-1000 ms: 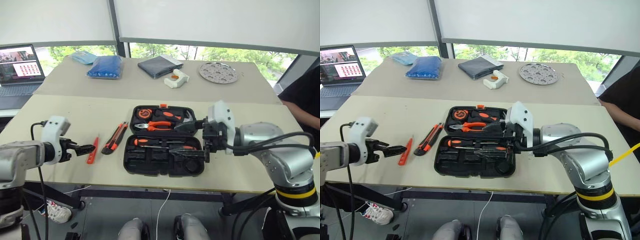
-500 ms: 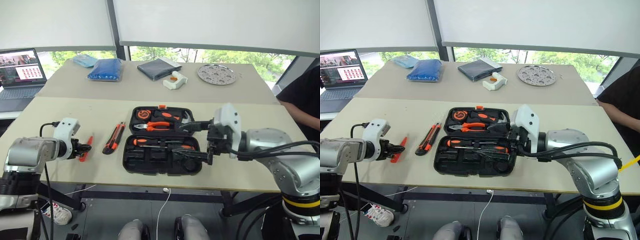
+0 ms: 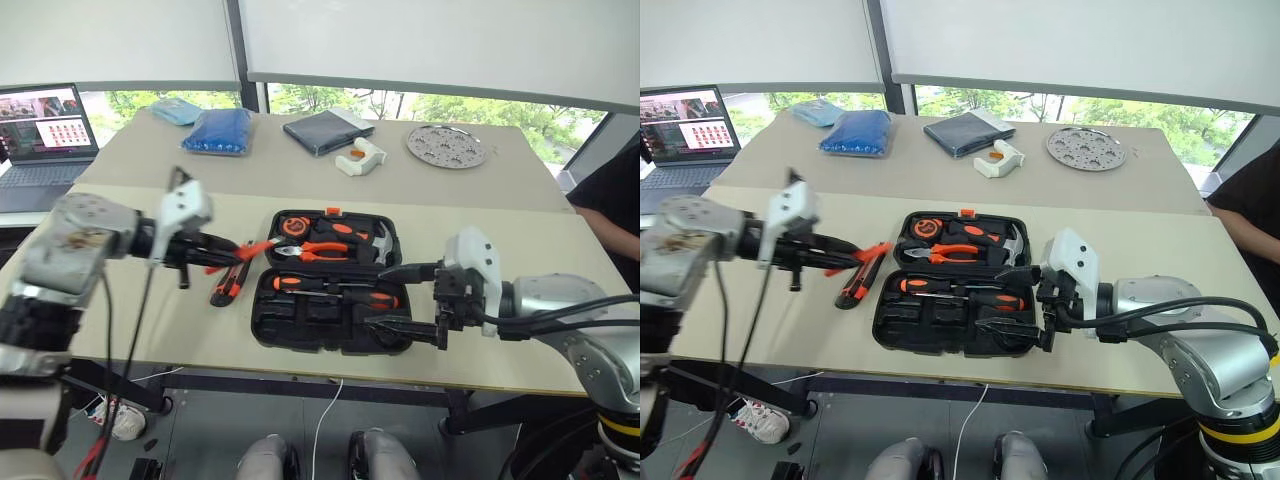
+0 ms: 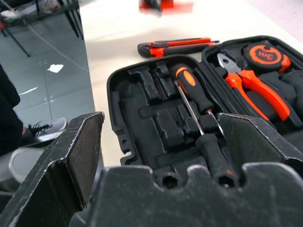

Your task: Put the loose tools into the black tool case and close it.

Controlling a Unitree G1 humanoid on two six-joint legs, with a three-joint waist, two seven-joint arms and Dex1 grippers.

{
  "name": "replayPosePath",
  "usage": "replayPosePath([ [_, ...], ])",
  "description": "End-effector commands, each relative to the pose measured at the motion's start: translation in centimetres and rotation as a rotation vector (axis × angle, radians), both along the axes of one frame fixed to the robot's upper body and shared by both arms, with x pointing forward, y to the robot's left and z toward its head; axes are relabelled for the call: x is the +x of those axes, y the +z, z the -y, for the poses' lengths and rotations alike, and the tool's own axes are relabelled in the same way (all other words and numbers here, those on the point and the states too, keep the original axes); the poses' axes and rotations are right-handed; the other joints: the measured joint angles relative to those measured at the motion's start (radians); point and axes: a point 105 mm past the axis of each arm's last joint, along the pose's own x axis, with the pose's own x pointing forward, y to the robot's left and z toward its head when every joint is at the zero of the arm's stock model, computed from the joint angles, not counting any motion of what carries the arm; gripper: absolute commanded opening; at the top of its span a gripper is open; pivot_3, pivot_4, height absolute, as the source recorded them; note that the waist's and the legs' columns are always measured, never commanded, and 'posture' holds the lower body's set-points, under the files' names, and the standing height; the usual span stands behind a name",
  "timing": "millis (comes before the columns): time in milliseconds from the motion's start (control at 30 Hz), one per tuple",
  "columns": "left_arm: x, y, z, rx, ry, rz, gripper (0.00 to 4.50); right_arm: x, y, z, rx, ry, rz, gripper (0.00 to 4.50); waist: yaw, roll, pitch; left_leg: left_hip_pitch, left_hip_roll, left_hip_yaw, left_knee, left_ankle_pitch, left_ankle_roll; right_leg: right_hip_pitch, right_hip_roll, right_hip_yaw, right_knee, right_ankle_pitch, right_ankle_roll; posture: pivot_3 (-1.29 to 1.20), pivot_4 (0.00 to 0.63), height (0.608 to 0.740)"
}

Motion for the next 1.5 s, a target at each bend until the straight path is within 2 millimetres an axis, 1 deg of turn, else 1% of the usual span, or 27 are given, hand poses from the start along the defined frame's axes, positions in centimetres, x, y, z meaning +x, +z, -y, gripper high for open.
replayPosePath([
  [33, 0.2, -0.6, 1.9, 0.081, -0.157, 0.008, 0.42, -0.7, 1.0, -0.1, 0.014, -0.007, 0.056, 4.50, 0.000, 0.000, 0.000, 0.000, 0.000, 0.000, 0.001, 0.000, 0.000, 0.000, 0.000, 0.000, 0.000, 0.000, 0.000, 0.00, 0.150, 0.718],
  [133, 1.0, -1.8, 3.0, 0.129, -0.180, -0.018, 0.42, -0.8, 0.9, 0.2, 0.022, -0.042, 0.058, 4.50, -0.006, 0.000, 0.000, -0.001, 0.001, 0.000, 0.003, -0.001, 0.002, 0.000, 0.001, 0.001, 0.001, 0.000, 0.001, 0.00, 0.150, 0.718],
  [233, 1.1, -2.8, 3.6, 0.177, -0.222, -0.036, 0.42, -0.9, 0.9, 0.5, 0.028, -0.071, 0.057, 4.50, -0.005, 0.000, 0.000, -0.001, 0.001, -0.001, 0.004, -0.001, 0.002, 0.000, 0.001, 0.001, 0.001, 0.000, 0.001, 0.00, 0.150, 0.718],
  [333, 1.9, -3.5, 4.1, 0.206, -0.191, -0.053, 0.42, -1.2, 0.8, 0.7, 0.032, -0.096, 0.058, 4.50, -0.001, 0.000, 0.000, -0.002, 0.001, -0.002, 0.004, -0.002, 0.004, 0.000, 0.001, 0.002, 0.001, 0.000, 0.001, 0.00, 0.150, 0.718],
  [400, 2.2, -3.7, 4.2, 0.218, -0.181, -0.067, 0.42, -1.3, 0.7, 0.7, 0.036, -0.110, 0.061, 4.50, 0.001, 0.000, 0.000, -0.003, 0.001, -0.002, 0.005, -0.002, 0.006, 0.000, 0.000, 0.001, 0.001, 0.000, 0.001, 0.00, 0.150, 0.718],
  [633, 2.1, -4.2, 4.9, 0.234, -0.222, -0.102, 0.42, -1.1, 0.7, 1.0, 0.051, -0.156, 0.062, 4.50, 0.000, -0.001, 0.000, -0.003, 0.001, -0.003, 0.007, -0.004, 0.009, 0.001, -0.001, 0.002, 0.000, 0.002, 0.003, 0.00, 0.150, 0.718],
  [800, 2.7, -4.2, 5.3, 0.246, -0.186, -0.088, 0.42, -0.9, 0.8, 1.0, 0.057, -0.162, 0.054, 4.50, 0.004, -0.001, 0.000, -0.003, 0.001, -0.003, 0.007, -0.004, 0.009, 0.002, -0.002, 0.002, 0.000, 0.002, 0.003, 0.00, 0.150, 0.718],
  [867, 2.6, -3.5, 5.5, 0.214, -0.185, -0.106, 1.43, -0.9, 0.8, 0.9, 0.060, -0.161, 0.052, 4.50, 0.003, -0.001, 0.000, -0.003, 0.000, -0.003, 0.008, -0.005, 0.010, 0.002, -0.002, 0.002, 0.000, 0.002, 0.004, 0.00, 0.150, 0.718],
  [900, 2.5, -3.2, 5.5, 0.200, -0.185, -0.115, 1.68, -0.9, 0.8, 0.9, 0.060, -0.160, 0.051, 4.50, 0.002, -0.001, 0.000, -0.003, 0.000, -0.004, 0.008, -0.005, 0.010, 0.002, -0.002, 0.002, 0.000, 0.002, 0.004, 0.00, 0.150, 0.718],
  [1000, 1.7, -1.6, 5.5, 0.118, -0.196, -0.143, 2.88, -0.9, 0.8, 0.9, 0.060, -0.157, 0.046, 4.50, 0.000, -0.001, 0.000, -0.003, 0.001, -0.004, 0.008, -0.005, 0.011, 0.002, -0.002, 0.003, 0.000, 0.002, 0.004, 0.00, 0.150, 0.718],
  [1100, 0.8, 0.0, 5.0, 0.030, -0.207, -0.158, 3.94, -0.9, 0.7, 0.9, 0.062, -0.154, 0.040, 4.50, -0.004, -0.001, 0.000, -0.004, 0.001, -0.004, 0.008, -0.005, 0.011, 0.001, -0.002, 0.003, 0.000, 0.002, 0.004, 0.00, 0.150, 0.718],
  [1200, 0.3, 0.8, 4.3, -0.044, -0.215, -0.152, 3.94, -0.9, 0.7, 1.0, 0.064, -0.154, 0.034, 4.50, -0.005, -0.001, 0.000, -0.004, 0.001, -0.004, 0.008, -0.005, 0.010, 0.001, -0.002, 0.004, 0.000, 0.002, 0.004, 0.00, 0.150, 0.718],
  [1267, 0.7, 0.7, 3.9, -0.096, -0.183, -0.153, 3.94, -0.9, 0.7, 1.0, 0.063, -0.155, 0.032, 4.50, -0.003, -0.001, 0.000, -0.004, 0.001, -0.004, 0.008, -0.005, 0.010, 0.001, -0.002, 0.003, 0.000, 0.002, 0.004, 0.00, 0.150, 0.718],
  [1333, 1.6, 0.0, 3.8, -0.159, -0.123, -0.142, 3.40, -0.8, 0.6, 1.1, 0.063, -0.158, 0.030, 4.50, -0.001, -0.001, 0.000, -0.003, 0.000, -0.004, 0.008, -0.005, 0.010, 0.002, -0.002, 0.003, 0.000, 0.002, 0.004, 0.00, 0.150, 0.718],
  [1367, 2.0, -0.5, 3.9, -0.201, -0.088, -0.143, 3.25, -0.7, 0.5, 1.2, 0.063, -0.160, 0.029, 4.50, 0.000, -0.001, 0.000, -0.002, 0.000, -0.004, 0.008, -0.005, 0.010, 0.003, -0.002, 0.003, 0.000, 0.002, 0.004, 0.00, 0.150, 0.718],
  [1500, 2.7, -2.3, 4.8, -0.333, -0.010, -0.186, 1.70, -0.4, 0.3, 1.2, 0.061, -0.171, 0.033, 4.50, 0.000, -0.001, 0.000, -0.001, 0.000, -0.004, 0.009, -0.005, 0.011, 0.005, -0.002, 0.003, -0.003, 0.002, 0.006, 0.00, 0.150, 0.718],
])
